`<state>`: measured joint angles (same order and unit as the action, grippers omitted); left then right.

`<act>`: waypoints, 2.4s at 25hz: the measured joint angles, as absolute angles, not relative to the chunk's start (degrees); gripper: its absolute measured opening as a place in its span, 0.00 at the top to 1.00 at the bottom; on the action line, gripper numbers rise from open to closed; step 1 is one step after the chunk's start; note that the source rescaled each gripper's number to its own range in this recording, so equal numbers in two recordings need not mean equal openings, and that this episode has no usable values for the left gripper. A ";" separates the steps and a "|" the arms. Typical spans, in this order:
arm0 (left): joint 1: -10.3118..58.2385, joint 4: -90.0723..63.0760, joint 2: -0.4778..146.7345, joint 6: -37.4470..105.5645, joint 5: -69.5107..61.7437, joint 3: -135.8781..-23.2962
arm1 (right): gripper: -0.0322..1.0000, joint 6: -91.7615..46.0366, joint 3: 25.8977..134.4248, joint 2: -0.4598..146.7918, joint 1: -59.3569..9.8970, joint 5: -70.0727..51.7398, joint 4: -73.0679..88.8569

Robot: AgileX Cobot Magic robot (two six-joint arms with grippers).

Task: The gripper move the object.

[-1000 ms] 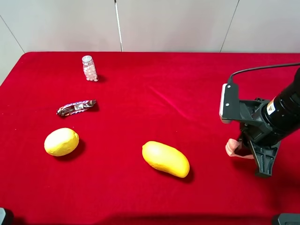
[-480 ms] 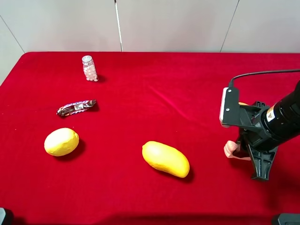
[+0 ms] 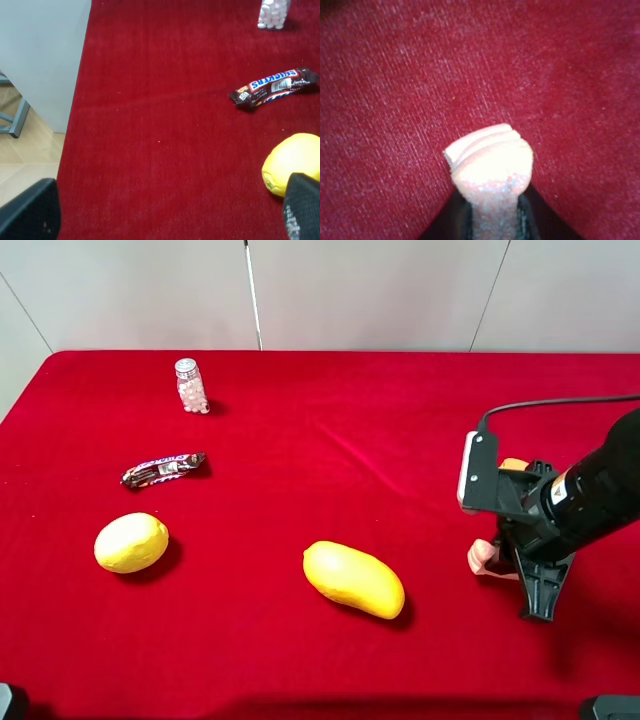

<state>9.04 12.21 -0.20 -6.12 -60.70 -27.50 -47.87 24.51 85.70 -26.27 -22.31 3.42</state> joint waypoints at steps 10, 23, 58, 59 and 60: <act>9.04 12.21 -0.20 -6.12 -60.70 -27.50 | 0.97 -47.87 23.64 88.48 -26.27 -19.83 3.47; 9.04 12.21 -0.20 -6.12 -60.70 -27.50 | 0.97 -47.85 23.64 88.53 -26.27 -18.00 3.16; 9.04 12.21 -0.20 -6.12 -60.70 -27.50 | 0.62 -44.60 23.64 88.53 -26.27 -18.61 3.22; 9.04 12.21 -0.20 -6.12 -60.70 -27.50 | 0.58 -44.16 23.64 88.53 -26.27 -18.61 3.22; 9.04 12.21 -0.20 -6.12 -60.70 -27.50 | 0.55 -43.69 23.64 88.53 -26.27 -18.61 3.22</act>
<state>9.04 12.21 -0.20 -6.12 -60.70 -27.50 -43.69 23.64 88.53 -26.27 -18.61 3.22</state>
